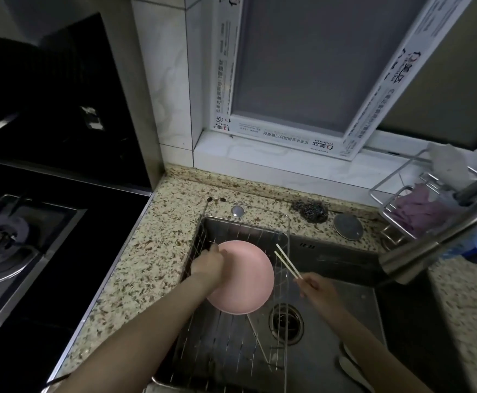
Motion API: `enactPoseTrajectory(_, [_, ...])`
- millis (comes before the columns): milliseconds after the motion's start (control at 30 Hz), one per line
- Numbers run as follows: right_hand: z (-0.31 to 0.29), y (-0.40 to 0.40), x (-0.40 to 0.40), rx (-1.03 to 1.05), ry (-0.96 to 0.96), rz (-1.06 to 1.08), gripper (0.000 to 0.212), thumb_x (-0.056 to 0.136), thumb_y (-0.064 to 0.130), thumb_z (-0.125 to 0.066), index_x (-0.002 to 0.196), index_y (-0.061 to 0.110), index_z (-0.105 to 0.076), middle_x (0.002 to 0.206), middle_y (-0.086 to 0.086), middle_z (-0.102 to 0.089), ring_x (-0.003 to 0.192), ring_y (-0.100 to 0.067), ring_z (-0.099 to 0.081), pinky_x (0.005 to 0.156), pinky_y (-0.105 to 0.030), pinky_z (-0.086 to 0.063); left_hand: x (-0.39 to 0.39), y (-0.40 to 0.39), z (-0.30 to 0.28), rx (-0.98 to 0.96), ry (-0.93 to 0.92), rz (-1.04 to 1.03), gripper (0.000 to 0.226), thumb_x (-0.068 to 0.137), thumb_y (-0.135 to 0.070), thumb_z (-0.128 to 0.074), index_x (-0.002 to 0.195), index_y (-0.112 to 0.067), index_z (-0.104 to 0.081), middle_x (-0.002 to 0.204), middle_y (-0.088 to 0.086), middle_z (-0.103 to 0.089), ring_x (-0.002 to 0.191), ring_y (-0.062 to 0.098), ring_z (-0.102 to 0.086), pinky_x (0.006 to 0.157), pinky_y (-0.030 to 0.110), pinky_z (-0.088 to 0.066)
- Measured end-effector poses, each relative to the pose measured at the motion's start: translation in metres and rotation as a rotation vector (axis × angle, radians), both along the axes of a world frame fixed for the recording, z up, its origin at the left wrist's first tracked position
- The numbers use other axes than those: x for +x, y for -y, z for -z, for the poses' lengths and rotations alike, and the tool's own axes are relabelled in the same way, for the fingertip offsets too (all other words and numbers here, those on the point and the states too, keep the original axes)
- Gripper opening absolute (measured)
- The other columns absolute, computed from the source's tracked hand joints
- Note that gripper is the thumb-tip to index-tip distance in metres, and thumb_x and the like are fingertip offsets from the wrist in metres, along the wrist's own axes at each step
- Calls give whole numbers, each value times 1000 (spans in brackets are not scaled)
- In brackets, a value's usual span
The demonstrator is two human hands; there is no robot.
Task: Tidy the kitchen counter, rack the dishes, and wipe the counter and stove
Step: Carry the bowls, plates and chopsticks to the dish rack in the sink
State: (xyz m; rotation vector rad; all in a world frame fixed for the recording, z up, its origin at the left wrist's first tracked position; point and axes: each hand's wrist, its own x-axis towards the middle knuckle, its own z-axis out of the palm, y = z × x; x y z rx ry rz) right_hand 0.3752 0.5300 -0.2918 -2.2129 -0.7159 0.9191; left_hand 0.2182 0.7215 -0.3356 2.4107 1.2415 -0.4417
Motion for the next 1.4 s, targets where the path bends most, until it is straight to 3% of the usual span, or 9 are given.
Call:
enactPoseTrajectory(133, [5,-5,-3,-16,-1,-6,16,96,20,-51,83,20,-62,70,2,-58,66,-9,-53,60,-21,-38,-3,27,28,24,-176,413,64,92,-23,-50,147,-9,-21,148,10,-30,133,29,-34,109,40,-29])
enactPoseTrajectory(233, [8,-7,-6,-35,17,-34,18,96,23,-51,82,21,-62,68,4,-57,63,-8,-52,58,-20,-38,-9,39,40,35,-265,572,61,95,-22,-44,149,-16,-18,158,5,-10,143,28,-14,118,46,-11])
enactPoseTrajectory(400, [10,-8,-8,-21,32,-66,20,96,25,-52,79,24,-61,65,5,-56,56,-1,-50,57,-18,-37,-21,40,50,-1,-356,596,65,95,-23,-43,151,-19,-10,160,1,9,146,30,-3,117,51,-3])
enactPoseTrajectory(600, [5,-12,-18,-60,72,-148,22,96,23,-47,78,26,-58,66,4,-57,61,-9,-51,57,-25,-39,-10,37,52,-21,-313,538,60,96,-25,-37,150,-18,-14,160,0,6,145,30,-6,115,52,-6])
enactPoseTrajectory(800, [-7,-37,-26,5,167,-275,17,95,17,-48,93,22,-65,84,1,-66,78,-15,-61,67,-33,-48,-20,13,21,-185,287,91,72,92,-19,-45,152,-22,-5,160,-5,6,146,17,-8,116,36,-22])
enactPoseTrajectory(900, [2,-63,-24,-48,581,-601,24,96,17,-47,111,15,-66,101,-4,-67,94,-23,-60,79,-34,-45,-37,-4,-10,-106,587,-99,61,93,-20,-48,149,-20,-25,159,-6,-11,144,15,-19,113,32,-25])
enactPoseTrajectory(1000, [11,-98,-28,-66,1035,-944,14,80,18,-70,93,19,-72,82,1,-70,76,-18,-64,64,-26,-45,-58,-18,-34,-3,753,-215,56,92,-14,-49,145,-21,-34,157,-7,-19,142,12,-20,109,23,-22])
enactPoseTrajectory(1133, [49,-119,-20,-301,1136,-1231,28,92,6,-45,116,12,-59,112,-8,-64,107,-28,-54,86,-36,-40,-97,-24,-46,105,814,-305,53,90,-9,-49,141,-21,-42,156,-10,-22,141,11,-21,109,24,-26])
enactPoseTrajectory(1400, [96,-126,-32,-483,1174,-1275,27,89,2,-49,115,7,-57,113,-12,-63,110,-32,-52,93,-41,-42,-121,-11,-31,156,691,-231,52,93,-22,-52,143,-23,-38,158,-7,-13,145,11,-10,113,22,-4])
